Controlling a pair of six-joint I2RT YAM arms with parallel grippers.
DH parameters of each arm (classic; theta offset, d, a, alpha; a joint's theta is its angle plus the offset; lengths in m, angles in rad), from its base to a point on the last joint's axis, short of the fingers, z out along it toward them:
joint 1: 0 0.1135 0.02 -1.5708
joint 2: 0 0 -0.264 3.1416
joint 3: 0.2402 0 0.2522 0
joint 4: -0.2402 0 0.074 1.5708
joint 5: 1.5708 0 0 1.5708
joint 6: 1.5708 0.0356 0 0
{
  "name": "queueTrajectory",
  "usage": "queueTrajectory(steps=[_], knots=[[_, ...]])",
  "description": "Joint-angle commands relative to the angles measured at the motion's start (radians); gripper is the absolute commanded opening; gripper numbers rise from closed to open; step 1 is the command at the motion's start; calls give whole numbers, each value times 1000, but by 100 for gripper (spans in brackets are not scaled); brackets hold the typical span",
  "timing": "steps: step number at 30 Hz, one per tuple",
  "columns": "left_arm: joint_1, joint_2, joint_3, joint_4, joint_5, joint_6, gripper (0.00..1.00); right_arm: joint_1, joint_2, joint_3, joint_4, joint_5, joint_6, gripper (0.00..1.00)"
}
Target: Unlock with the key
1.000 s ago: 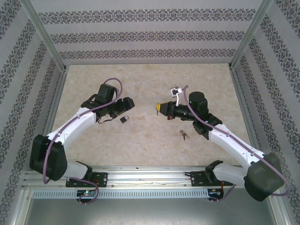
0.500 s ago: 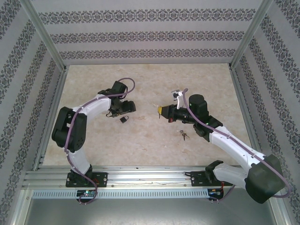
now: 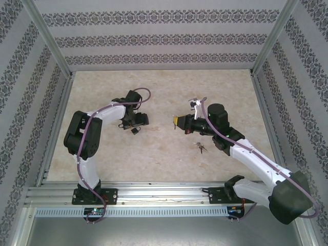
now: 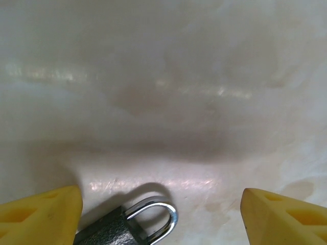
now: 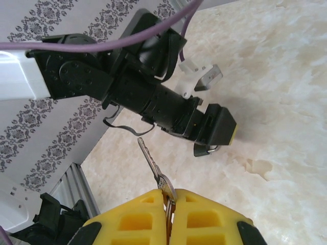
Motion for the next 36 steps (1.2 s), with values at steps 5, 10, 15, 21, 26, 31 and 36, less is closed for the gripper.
queueTrajectory(steps=[5, 10, 15, 21, 26, 31, 36], knots=[[-10, -55, -76, -23, 67, 2, 74, -13, -7, -7, 14, 1, -5, 0], [-29, -88, -103, -21, 78, -9, 70, -15, -5, -13, 14, 4, -3, 0], [-39, -102, -101, -46, 18, -47, 70, -15, 0, -16, 20, 3, 2, 0], [-39, -110, -113, -52, -45, -148, 69, -15, -6, -24, 20, 7, 1, 0], [-37, -158, -154, -19, -55, -235, 69, -20, -16, -34, 22, 8, 4, 0], [-37, -140, -106, -100, -71, -291, 69, -23, -13, -39, 33, 6, 8, 0], [-39, -127, -87, -120, -63, -391, 68, -23, -9, -45, 49, 3, 17, 0]])
